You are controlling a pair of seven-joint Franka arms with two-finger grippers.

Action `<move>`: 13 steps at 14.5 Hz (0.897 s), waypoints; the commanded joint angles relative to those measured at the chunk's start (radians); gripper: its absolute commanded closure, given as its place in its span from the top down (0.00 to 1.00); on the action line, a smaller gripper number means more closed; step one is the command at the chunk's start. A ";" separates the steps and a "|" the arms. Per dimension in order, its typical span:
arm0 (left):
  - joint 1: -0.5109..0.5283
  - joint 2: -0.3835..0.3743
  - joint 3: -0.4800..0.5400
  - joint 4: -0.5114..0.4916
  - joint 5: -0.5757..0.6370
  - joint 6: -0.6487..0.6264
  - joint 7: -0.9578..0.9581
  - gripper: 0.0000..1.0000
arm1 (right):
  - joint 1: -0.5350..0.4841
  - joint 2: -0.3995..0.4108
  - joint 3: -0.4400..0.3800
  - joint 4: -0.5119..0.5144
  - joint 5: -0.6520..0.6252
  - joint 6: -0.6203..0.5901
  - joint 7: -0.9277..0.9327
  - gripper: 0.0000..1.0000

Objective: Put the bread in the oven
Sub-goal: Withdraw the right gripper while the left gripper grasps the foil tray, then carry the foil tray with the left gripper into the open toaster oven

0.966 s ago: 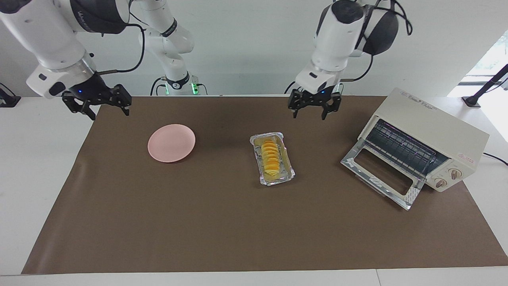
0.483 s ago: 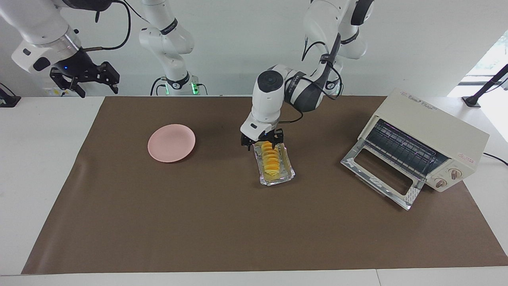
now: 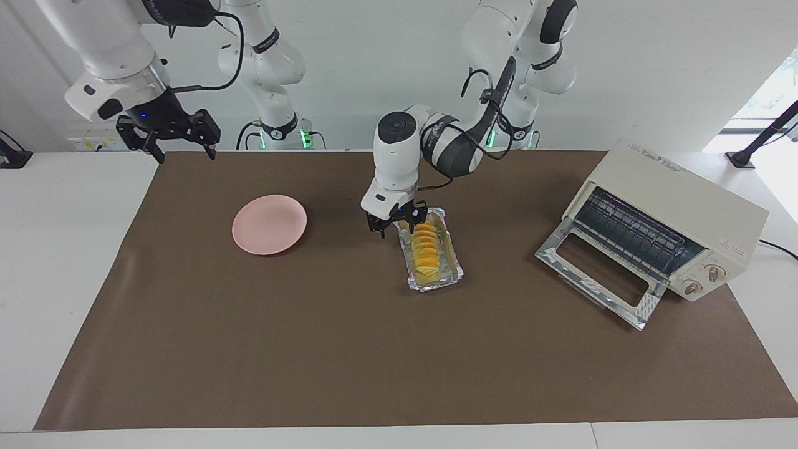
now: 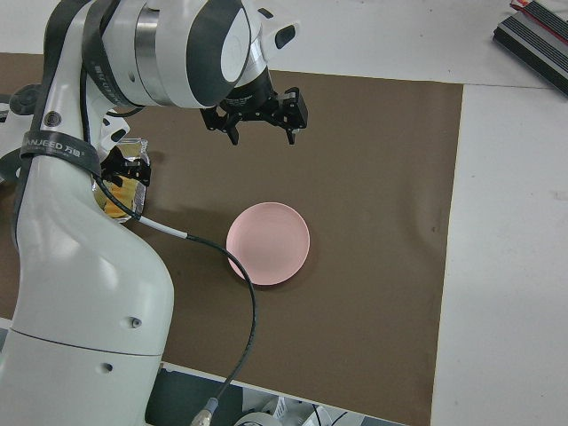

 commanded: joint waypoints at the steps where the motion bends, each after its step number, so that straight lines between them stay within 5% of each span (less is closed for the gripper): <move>1: -0.001 0.000 0.010 -0.015 0.022 0.038 -0.029 0.73 | -0.033 -0.043 0.041 -0.078 -0.005 0.061 0.004 1.00; 8: 0.008 0.055 0.010 -0.030 0.026 0.110 -0.021 0.68 | -0.036 -0.009 0.047 0.005 0.018 -0.032 0.016 1.00; 11: 0.010 0.055 0.010 -0.047 0.028 0.105 -0.018 0.51 | -0.035 -0.007 0.046 0.011 0.019 -0.045 0.026 1.00; 13: 0.010 0.054 0.010 -0.048 0.027 0.096 -0.021 0.22 | -0.033 -0.009 0.044 0.013 0.018 -0.050 0.024 1.00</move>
